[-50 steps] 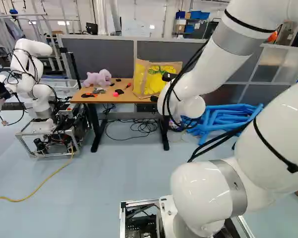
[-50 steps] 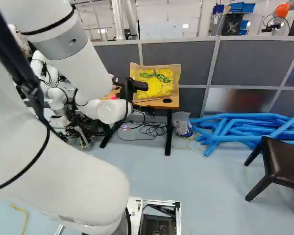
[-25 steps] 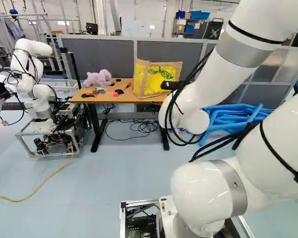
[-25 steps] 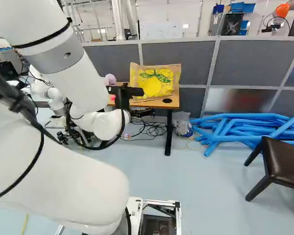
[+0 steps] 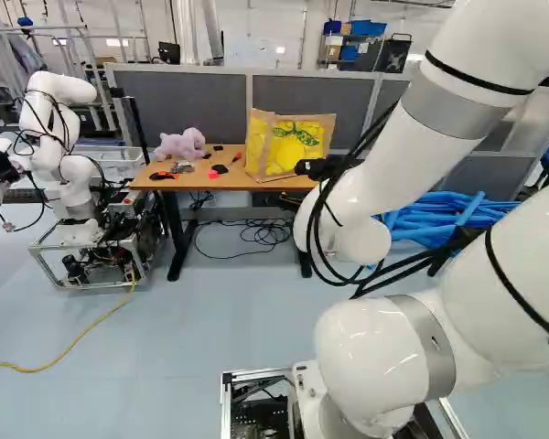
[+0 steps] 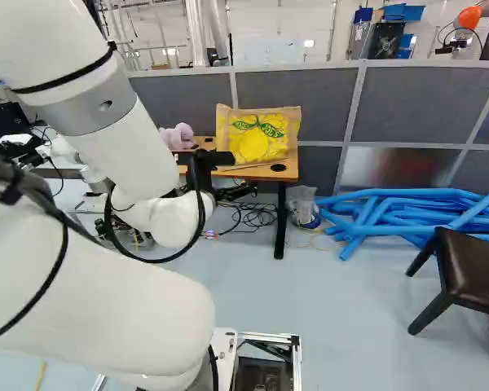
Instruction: Pick up the bag on the ground and place it on the table
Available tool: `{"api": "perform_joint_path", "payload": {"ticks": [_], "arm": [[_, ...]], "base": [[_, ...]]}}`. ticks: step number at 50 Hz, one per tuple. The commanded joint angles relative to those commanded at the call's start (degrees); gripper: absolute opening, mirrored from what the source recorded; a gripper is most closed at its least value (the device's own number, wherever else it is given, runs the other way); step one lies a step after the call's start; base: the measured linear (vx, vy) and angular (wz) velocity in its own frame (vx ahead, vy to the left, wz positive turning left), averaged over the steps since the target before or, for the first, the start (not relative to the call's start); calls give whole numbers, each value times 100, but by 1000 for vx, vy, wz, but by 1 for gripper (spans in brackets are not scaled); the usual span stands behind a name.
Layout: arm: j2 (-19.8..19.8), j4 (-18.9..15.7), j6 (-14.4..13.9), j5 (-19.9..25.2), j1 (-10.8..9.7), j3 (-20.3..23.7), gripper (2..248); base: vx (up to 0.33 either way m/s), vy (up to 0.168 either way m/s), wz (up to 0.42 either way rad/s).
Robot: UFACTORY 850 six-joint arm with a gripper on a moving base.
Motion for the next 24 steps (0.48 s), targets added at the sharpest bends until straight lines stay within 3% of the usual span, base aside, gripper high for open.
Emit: {"api": "perform_joint_path", "payload": {"ticks": [24], "arm": [[14, 0, -33, 42, 2, 35, 247]], "base": [[0, 0, 0]]}}
